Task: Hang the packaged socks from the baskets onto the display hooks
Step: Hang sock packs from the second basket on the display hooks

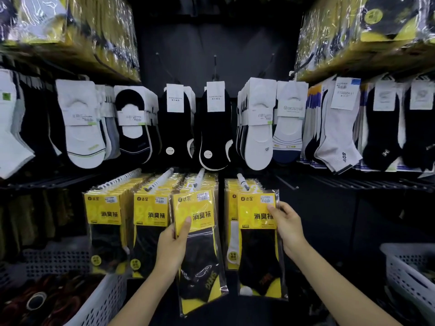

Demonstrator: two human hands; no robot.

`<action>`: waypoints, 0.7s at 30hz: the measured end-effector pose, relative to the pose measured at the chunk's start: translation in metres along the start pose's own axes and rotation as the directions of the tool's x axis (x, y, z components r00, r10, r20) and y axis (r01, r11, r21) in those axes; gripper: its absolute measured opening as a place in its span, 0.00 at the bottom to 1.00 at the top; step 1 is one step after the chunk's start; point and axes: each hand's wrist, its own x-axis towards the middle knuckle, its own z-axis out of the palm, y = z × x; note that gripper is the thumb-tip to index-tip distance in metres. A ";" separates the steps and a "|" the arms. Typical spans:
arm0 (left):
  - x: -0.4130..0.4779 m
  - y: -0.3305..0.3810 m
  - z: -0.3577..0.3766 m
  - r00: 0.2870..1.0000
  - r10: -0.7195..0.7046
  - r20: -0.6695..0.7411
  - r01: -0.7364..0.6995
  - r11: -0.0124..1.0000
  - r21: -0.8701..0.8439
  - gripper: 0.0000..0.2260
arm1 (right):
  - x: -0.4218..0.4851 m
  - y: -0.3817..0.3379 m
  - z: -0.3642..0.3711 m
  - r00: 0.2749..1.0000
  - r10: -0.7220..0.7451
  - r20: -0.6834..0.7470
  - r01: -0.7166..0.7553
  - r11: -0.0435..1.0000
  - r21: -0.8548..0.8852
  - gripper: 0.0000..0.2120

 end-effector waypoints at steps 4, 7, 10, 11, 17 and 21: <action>0.000 0.000 -0.002 1.000 -0.007 0.008 0.007 0.999 0.034 0.19 | 0.008 0.003 0.009 0.998 -0.010 0.062 0.012 0.999 -0.036 0.05; -0.002 0.002 -0.003 1.000 -0.009 0.013 0.009 1.000 0.027 0.13 | 0.012 0.007 0.013 0.997 0.008 0.073 -0.006 1.000 -0.028 0.06; -0.001 0.001 -0.004 1.000 -0.003 0.015 0.003 1.000 0.024 0.10 | 0.019 0.010 0.016 0.999 0.025 0.047 -0.023 0.998 -0.051 0.08; -0.001 0.000 -0.004 1.000 -0.002 0.013 0.002 1.000 0.019 0.12 | 0.021 0.012 0.017 0.999 0.035 0.031 -0.033 0.998 -0.050 0.08; -0.004 -0.003 0.001 1.000 -0.013 0.028 0.013 1.000 -0.014 0.17 | 0.030 0.030 0.014 0.988 0.080 -0.136 -0.096 0.988 -0.120 0.12; -0.008 -0.001 0.004 0.998 -0.018 0.053 0.020 0.999 -0.049 0.13 | 0.022 0.043 0.005 0.975 0.134 -0.176 -0.161 0.975 -0.151 0.13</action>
